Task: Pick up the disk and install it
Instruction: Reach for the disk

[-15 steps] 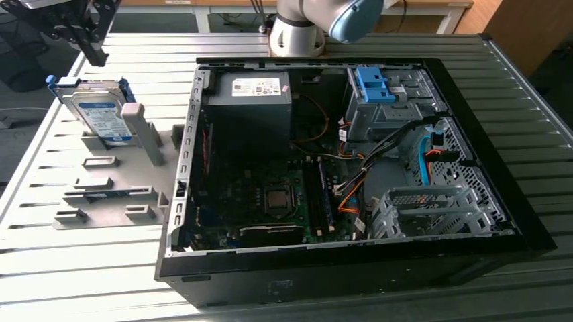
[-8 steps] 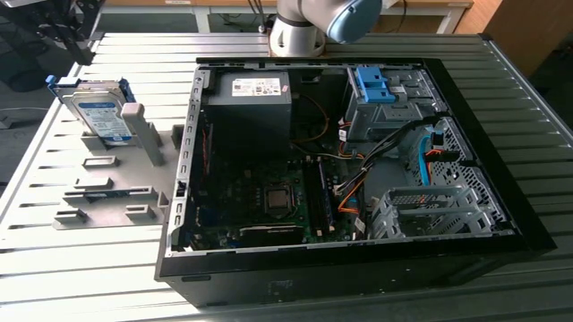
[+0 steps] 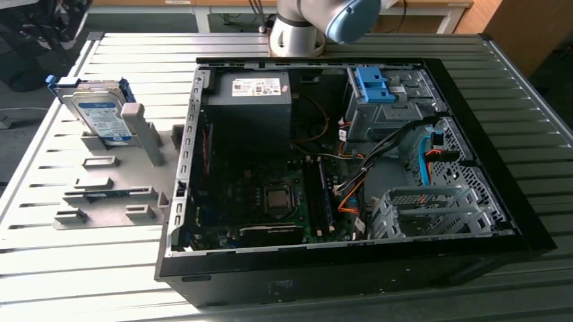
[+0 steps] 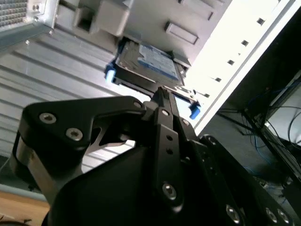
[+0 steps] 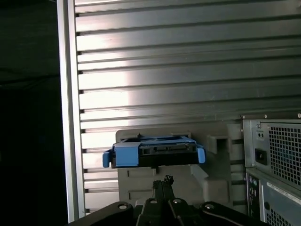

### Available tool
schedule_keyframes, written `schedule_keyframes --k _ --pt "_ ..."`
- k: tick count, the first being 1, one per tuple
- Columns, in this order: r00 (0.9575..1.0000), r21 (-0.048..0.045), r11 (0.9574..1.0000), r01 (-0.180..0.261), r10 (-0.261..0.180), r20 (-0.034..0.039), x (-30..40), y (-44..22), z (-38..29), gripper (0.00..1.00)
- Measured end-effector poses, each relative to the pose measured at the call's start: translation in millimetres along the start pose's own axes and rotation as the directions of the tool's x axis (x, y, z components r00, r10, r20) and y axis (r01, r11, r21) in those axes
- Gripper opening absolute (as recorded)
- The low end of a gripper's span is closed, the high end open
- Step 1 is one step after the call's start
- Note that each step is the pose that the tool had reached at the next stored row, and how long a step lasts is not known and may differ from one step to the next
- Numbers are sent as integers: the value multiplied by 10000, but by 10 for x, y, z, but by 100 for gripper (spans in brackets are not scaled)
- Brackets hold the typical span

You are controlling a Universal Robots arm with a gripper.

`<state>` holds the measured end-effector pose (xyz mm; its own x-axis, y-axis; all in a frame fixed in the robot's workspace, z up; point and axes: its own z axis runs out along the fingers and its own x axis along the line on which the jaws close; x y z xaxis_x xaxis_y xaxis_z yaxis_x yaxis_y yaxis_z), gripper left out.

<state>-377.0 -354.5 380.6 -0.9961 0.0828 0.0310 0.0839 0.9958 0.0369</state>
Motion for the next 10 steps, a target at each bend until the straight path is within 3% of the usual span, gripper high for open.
schedule_keyframes --k 4,10 --pt "10000 6 10000 0 0 -1 135 10 20 11" --pt "10000 5 10000 0 0 0 223 19 29 11"
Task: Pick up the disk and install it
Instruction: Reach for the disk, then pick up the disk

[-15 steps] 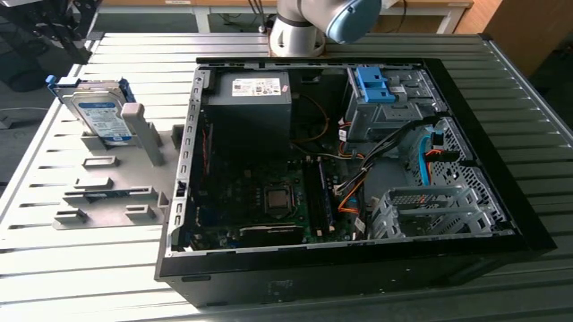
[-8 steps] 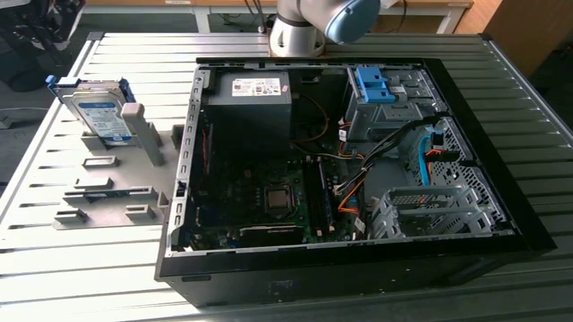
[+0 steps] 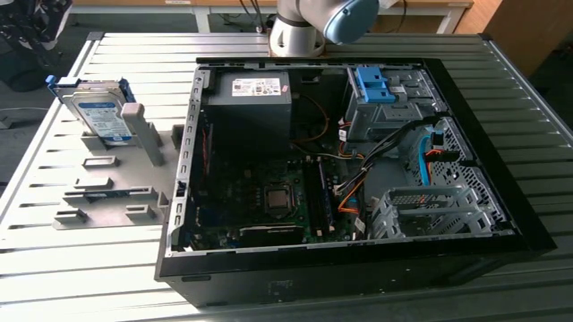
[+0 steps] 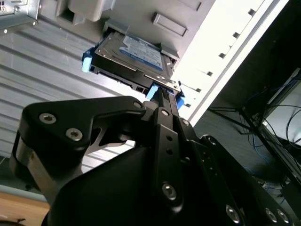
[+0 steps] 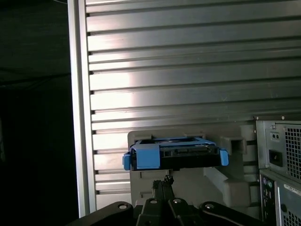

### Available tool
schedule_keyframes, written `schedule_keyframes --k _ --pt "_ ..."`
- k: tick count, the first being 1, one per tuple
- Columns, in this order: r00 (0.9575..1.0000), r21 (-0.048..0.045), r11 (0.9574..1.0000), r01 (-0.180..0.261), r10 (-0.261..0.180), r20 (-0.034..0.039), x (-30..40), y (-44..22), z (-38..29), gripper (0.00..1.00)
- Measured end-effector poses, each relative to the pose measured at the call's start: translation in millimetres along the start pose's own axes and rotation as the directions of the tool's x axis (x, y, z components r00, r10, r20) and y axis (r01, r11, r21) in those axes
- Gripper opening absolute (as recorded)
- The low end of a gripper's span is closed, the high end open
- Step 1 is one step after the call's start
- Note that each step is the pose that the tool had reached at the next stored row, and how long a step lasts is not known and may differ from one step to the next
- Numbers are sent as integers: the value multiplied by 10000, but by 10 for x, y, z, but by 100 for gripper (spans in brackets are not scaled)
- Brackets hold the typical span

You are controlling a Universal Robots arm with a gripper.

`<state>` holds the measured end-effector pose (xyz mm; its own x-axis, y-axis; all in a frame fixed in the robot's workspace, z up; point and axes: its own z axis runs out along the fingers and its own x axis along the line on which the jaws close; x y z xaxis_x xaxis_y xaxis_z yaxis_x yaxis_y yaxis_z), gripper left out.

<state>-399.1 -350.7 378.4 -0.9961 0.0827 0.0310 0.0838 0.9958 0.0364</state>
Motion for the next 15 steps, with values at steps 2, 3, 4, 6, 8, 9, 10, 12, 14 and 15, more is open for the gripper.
schedule_keyframes --k 2,3,4,6,8,9,10,12,14,15 --pt "10000 1 10000 1 -1 -1 3 0 0 11" --pt "10000 0 10000 0 0 -1 6 0 0 11" --pt "10000 0 10000 0 0 0 7 0 0 11" --pt "10000 0 10000 0 0 0 33 0 1 11" --pt "10000 0 10000 0 0 0 36 0 1 11" --pt "10000 0 10000 0 0 0 38 0 1 11" --pt "10000 0 10000 -1 1 0 40 0 1 11" --pt "10000 0 10000 0 0 0 84 1 3 11" --pt "10000 0 10000 0 0 0 88 1 3 11" --pt "10000 0 10000 0 0 -1 90 1 3 11"
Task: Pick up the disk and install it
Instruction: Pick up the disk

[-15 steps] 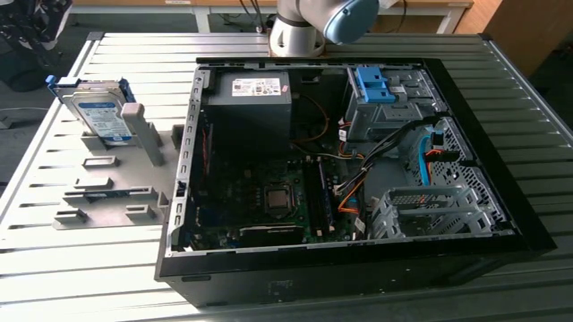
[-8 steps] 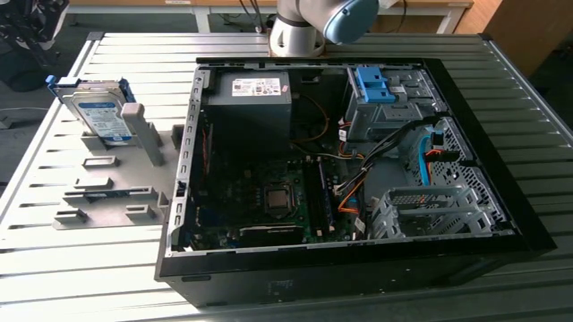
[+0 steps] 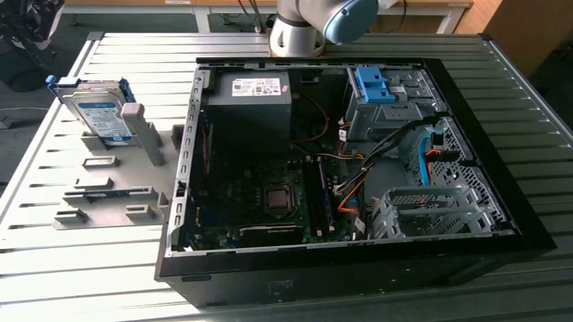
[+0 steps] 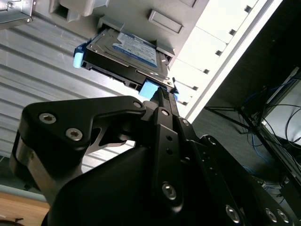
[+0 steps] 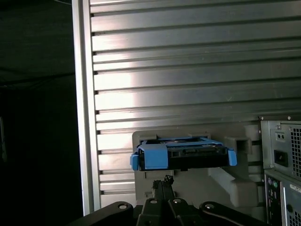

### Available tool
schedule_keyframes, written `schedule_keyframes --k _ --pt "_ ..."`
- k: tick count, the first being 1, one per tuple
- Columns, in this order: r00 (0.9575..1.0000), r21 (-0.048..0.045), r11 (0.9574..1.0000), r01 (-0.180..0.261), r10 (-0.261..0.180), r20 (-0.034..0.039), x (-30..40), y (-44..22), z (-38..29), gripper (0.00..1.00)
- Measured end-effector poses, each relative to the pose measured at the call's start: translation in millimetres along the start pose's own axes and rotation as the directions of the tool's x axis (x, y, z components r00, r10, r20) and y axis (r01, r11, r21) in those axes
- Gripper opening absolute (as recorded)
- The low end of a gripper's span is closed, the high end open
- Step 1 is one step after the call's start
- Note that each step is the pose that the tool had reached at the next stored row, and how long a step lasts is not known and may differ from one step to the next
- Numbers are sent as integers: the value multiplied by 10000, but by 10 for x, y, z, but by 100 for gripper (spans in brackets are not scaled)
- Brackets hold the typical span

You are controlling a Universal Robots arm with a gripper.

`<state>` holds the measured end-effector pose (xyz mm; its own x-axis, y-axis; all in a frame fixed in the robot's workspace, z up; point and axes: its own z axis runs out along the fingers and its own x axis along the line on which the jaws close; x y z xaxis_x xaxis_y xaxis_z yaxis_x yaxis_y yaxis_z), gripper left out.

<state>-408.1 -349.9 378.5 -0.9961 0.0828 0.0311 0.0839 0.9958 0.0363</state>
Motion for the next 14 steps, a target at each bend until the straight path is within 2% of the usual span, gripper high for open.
schedule_keyframes --k 9,14 --pt "10000 3 10000 93 -93 -3 7 0 0 11" --pt "9963 25 9963 864 -864 -32 7 0 1 11"
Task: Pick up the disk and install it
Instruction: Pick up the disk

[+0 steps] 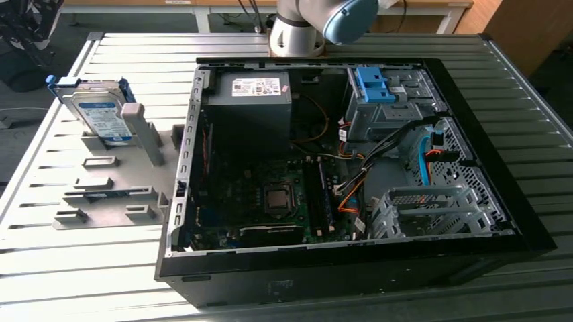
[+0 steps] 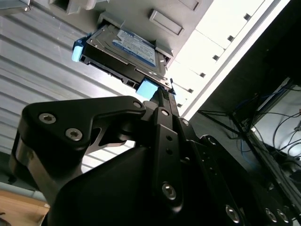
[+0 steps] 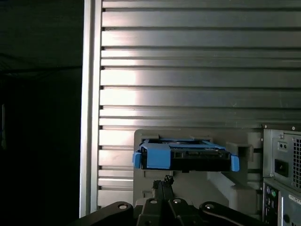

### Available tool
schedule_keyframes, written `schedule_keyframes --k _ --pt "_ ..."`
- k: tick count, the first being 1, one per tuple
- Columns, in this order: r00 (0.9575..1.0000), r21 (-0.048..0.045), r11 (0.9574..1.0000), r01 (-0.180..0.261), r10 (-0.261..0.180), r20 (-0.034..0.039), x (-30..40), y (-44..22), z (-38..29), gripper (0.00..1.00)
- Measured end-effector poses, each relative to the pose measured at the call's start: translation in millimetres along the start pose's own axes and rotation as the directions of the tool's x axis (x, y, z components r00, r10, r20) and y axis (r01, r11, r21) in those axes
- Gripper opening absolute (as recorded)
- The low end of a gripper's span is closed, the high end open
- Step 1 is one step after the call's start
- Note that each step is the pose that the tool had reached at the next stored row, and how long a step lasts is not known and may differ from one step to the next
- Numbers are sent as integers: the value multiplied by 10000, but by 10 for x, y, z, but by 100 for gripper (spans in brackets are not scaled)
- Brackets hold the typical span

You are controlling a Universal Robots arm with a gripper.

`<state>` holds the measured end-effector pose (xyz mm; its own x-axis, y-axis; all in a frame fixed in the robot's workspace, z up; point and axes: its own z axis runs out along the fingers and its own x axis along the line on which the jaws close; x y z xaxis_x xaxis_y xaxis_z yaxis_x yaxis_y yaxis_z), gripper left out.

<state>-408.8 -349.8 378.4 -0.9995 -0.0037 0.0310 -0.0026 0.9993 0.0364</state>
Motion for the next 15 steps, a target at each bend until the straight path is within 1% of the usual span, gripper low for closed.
schedule_keyframes --k 15 --pt "9999 4 9999 102 -102 -4 0 0 0 11"
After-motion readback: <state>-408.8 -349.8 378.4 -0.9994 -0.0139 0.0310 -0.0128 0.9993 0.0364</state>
